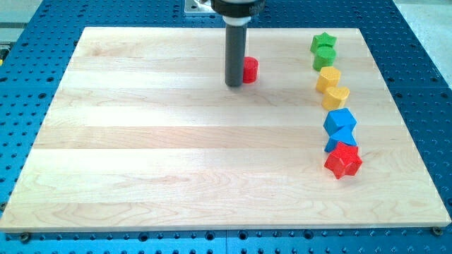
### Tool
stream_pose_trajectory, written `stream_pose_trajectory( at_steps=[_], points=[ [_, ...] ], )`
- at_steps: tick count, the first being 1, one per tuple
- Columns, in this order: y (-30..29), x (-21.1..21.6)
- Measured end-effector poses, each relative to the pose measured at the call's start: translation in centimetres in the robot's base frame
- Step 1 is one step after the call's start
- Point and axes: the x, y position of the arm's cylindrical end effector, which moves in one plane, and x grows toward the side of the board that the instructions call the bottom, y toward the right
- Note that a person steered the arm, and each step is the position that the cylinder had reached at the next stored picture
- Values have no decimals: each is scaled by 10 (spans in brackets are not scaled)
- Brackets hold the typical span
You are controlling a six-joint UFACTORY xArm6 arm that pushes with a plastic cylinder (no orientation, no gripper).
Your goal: Keep the red circle to the left of the yellow heart
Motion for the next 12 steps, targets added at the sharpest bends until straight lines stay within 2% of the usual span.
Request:
stream_pose_trajectory(
  at_steps=[1,2,3,4,5,6,7,8,10,11,12],
  points=[
    [-12,-36],
    [2,-61],
    [34,-54],
    [33,-22],
    [22,-21],
    [11,13],
    [6,90],
    [23,108],
    [39,64],
    [27,63],
    [38,9]
  ],
)
